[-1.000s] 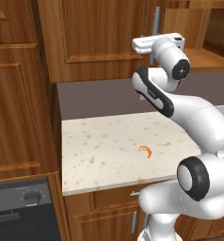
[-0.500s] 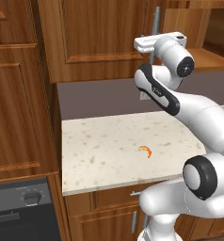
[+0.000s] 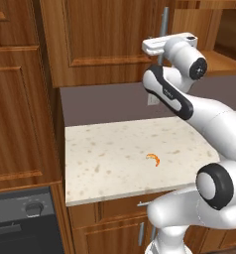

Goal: Retrieve the tupperware from the cabinet, then place the raw meat into the tupperware to avoid contamination.

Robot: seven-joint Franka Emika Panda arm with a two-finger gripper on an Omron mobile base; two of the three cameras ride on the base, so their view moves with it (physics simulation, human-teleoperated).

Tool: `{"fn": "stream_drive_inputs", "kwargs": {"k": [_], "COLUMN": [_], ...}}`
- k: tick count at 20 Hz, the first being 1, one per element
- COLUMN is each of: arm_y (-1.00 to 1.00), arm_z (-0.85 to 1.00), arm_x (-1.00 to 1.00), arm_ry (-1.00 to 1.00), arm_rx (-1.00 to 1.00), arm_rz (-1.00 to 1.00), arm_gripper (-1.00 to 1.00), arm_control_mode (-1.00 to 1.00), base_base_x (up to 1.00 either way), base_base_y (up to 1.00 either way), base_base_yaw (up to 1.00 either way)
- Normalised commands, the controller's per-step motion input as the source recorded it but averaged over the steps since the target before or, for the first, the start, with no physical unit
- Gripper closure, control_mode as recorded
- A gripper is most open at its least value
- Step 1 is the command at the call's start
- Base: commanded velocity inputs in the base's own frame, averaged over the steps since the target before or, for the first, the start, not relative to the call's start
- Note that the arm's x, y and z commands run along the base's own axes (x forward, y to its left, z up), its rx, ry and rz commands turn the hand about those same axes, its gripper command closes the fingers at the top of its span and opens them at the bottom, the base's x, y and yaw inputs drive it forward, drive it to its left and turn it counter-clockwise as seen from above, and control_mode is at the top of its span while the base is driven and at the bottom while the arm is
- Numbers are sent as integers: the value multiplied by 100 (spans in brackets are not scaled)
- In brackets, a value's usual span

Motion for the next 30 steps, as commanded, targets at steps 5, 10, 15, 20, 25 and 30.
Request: {"fn": "stream_drive_inputs", "kwargs": {"k": [5,10,15,20,25,30], "arm_y": [-16,0,0,9,28,36], "arm_z": [-11,-1,-5,-17,-25,-39], "arm_x": [46,28,-5,-32,-54,-65], "arm_ry": [0,4,18,24,22,17], "arm_rx": [-3,-2,-6,-11,-12,-12], "arm_rz": [0,-1,-2,0,0,0], "arm_gripper": [100,100,100,100,100,100], "arm_control_mode": [-100,-100,-100,-100,-100,-100], "base_base_x": [0,0,0,0,0,0], "base_base_y": [0,0,0,0,0,0], "base_base_yaw": [0,0,0,0,0,0]}}
